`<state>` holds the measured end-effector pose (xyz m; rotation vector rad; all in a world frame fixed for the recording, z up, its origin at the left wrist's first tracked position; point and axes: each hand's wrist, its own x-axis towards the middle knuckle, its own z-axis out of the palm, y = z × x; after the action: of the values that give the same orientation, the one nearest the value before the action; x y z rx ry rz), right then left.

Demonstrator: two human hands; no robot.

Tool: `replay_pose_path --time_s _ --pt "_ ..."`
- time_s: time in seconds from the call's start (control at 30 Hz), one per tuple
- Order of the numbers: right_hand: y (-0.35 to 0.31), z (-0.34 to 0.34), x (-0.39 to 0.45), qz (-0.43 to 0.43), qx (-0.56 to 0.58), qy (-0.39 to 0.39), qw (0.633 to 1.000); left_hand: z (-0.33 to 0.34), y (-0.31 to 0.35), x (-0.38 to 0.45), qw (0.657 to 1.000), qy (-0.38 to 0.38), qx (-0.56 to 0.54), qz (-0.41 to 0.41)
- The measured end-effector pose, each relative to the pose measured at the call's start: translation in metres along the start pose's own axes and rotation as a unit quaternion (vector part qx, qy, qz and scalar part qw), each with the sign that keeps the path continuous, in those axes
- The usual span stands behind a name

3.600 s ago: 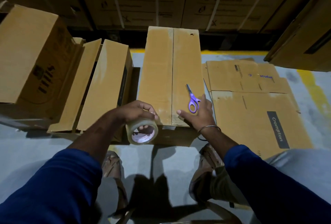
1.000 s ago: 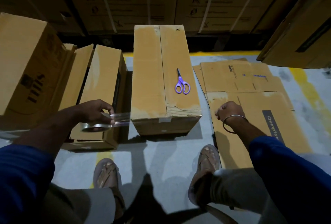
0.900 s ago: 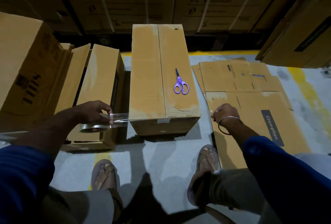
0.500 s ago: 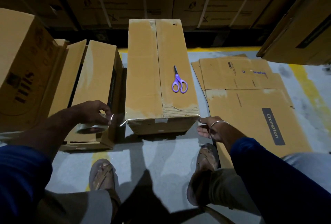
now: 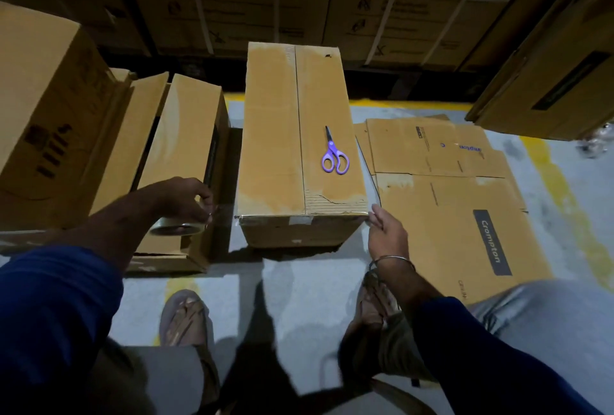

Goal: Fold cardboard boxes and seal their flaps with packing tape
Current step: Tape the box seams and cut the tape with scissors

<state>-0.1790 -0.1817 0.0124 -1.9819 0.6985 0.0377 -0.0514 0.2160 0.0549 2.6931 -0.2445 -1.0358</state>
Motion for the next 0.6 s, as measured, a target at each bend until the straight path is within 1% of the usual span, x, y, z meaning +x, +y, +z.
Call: replay_pose_path --time_s 0.07,0.2,0.37,0.43,0.47,0.5,0.53,0.6 --pt "0.001 0.006 -0.001 0.030 -0.004 -0.044 0.999 -0.001 0.000 0.000 1.000 -0.001 -0.006 -0.007" --pt "-0.001 0.015 -0.010 0.055 0.029 -0.083 0.995 -0.001 0.001 0.000 1.000 -0.008 -0.014 -0.005" --pt "-0.010 0.020 -0.010 0.052 -0.066 -0.108 0.991 -0.003 0.006 0.001 1.000 -0.013 -0.018 0.000" --pt "-0.015 0.015 -0.013 0.061 -0.151 -0.096 0.982 -0.002 0.007 0.001 1.000 -0.015 -0.016 0.001" --pt "-0.014 0.011 -0.014 0.069 -0.188 -0.084 0.976 -0.001 0.007 0.000 1.000 -0.017 -0.017 0.000" --pt "-0.013 0.005 -0.016 0.060 -0.210 -0.059 0.974 -0.002 0.006 0.001 1.000 -0.019 -0.021 -0.001" --pt "-0.018 -0.001 -0.021 0.037 -0.199 -0.035 0.979 -0.002 0.004 0.001 0.999 -0.019 -0.025 -0.001" --pt "-0.026 -0.007 -0.023 -0.036 -0.128 -0.004 0.991 -0.003 0.003 0.001 0.999 -0.017 -0.032 -0.002"
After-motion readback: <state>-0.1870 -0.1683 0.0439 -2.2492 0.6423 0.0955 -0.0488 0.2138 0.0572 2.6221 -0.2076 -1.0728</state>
